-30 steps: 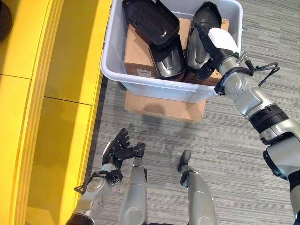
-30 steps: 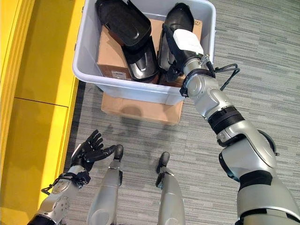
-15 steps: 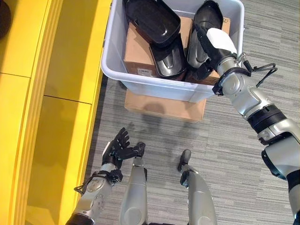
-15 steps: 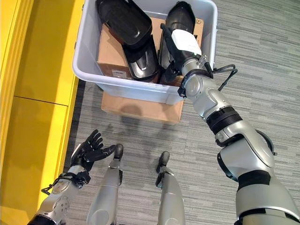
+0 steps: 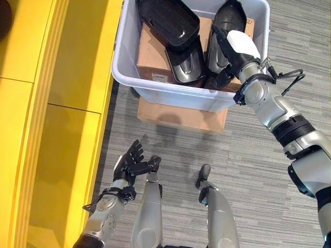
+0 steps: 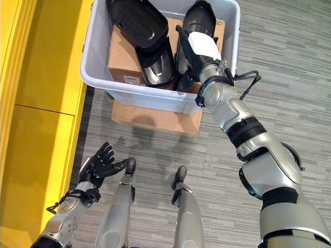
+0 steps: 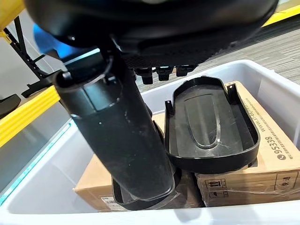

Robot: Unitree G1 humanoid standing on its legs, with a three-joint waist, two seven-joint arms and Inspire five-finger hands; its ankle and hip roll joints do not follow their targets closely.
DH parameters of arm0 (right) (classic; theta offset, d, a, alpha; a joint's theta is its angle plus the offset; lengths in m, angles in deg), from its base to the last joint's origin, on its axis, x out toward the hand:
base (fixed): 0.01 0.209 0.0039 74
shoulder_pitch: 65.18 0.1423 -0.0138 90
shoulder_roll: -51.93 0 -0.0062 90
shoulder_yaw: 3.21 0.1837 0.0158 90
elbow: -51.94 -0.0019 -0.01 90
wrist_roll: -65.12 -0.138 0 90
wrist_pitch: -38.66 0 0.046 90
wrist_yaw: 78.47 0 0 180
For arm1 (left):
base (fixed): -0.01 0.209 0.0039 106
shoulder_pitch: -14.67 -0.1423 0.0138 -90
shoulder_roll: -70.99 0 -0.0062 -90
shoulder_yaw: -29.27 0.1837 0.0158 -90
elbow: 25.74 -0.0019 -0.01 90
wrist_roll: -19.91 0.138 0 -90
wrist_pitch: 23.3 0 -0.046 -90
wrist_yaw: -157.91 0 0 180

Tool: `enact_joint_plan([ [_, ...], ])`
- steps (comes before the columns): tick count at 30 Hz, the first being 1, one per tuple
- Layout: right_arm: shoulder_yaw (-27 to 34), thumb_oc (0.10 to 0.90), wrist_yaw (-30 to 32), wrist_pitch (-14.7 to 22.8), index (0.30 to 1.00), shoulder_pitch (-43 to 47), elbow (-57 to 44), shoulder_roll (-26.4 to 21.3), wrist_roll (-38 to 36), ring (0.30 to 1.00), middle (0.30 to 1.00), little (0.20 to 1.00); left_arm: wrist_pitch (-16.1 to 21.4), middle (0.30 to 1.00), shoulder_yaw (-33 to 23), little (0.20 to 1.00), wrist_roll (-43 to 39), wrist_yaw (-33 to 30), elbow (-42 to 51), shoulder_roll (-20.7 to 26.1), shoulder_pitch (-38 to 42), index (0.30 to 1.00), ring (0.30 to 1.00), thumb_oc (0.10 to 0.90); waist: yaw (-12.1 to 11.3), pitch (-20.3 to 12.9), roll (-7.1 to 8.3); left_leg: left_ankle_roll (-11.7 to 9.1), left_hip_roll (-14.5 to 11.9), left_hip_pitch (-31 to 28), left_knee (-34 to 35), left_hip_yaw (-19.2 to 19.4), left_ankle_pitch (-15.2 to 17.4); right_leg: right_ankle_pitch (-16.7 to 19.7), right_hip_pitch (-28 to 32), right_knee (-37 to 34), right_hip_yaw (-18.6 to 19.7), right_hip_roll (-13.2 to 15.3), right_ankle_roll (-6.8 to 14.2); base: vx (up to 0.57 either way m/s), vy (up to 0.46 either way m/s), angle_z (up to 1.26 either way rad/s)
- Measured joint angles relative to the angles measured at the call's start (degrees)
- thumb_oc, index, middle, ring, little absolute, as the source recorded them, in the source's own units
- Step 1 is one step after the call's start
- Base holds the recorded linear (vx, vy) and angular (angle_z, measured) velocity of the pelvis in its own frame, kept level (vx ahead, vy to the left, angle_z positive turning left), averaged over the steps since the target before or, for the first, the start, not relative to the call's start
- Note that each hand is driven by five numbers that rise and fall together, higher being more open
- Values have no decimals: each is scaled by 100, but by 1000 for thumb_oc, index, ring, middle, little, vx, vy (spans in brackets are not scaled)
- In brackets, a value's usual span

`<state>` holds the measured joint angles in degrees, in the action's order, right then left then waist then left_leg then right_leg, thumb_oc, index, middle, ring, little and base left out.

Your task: Move parts from the plastic box to the shelf.

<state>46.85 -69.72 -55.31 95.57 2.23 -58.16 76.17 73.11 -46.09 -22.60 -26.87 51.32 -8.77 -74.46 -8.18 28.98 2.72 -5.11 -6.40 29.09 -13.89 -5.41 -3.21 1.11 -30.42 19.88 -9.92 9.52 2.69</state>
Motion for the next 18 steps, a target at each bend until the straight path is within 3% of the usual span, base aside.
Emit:
enact_joint_plan([
  [18,-207,900,7,-2,1000,124,99,9,1,1000,1000,1000,6,1000,0,1000,-1,-102,-1,14,1,1000,1000,900,1,38,56,4,9,87,-81,-15,24,2,-54,12,3,2,0,0,0,0],
])
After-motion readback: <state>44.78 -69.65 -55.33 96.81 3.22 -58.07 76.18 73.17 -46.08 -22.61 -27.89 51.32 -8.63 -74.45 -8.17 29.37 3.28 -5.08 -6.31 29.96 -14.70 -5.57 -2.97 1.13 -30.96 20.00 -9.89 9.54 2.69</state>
